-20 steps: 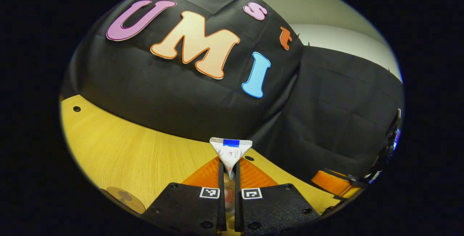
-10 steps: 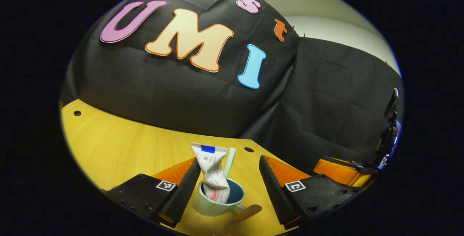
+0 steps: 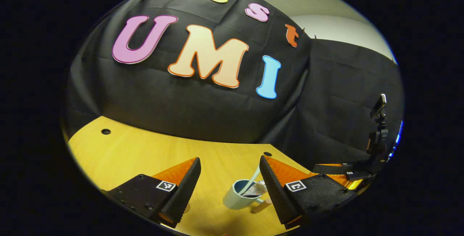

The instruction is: Put the toothbrush and toothpaste on the desktop into the cup, then pick up the cup and place it on the coaster on the desktop.

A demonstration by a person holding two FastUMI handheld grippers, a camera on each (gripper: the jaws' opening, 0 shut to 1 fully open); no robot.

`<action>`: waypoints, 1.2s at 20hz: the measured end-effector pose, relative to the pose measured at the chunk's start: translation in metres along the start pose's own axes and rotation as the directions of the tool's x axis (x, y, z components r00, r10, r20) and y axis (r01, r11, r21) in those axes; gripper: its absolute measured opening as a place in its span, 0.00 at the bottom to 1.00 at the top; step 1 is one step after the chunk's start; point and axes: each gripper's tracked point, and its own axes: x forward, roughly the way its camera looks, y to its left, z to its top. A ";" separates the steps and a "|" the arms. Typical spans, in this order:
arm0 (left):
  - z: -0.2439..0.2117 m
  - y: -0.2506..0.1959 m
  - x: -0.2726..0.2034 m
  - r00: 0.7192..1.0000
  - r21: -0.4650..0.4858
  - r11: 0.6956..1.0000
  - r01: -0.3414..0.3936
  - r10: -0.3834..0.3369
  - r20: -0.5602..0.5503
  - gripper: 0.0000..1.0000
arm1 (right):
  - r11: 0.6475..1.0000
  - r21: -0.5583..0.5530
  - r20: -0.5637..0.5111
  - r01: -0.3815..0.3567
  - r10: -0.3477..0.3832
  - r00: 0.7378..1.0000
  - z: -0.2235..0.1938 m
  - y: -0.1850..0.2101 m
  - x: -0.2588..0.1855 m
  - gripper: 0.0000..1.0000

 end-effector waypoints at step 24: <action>-0.048 0.141 -0.127 0.910 0.016 0.927 -0.374 0.370 -0.186 0.94 | 0.981 -0.158 -0.706 -0.113 -0.032 0.708 -0.135 0.033 0.078 0.88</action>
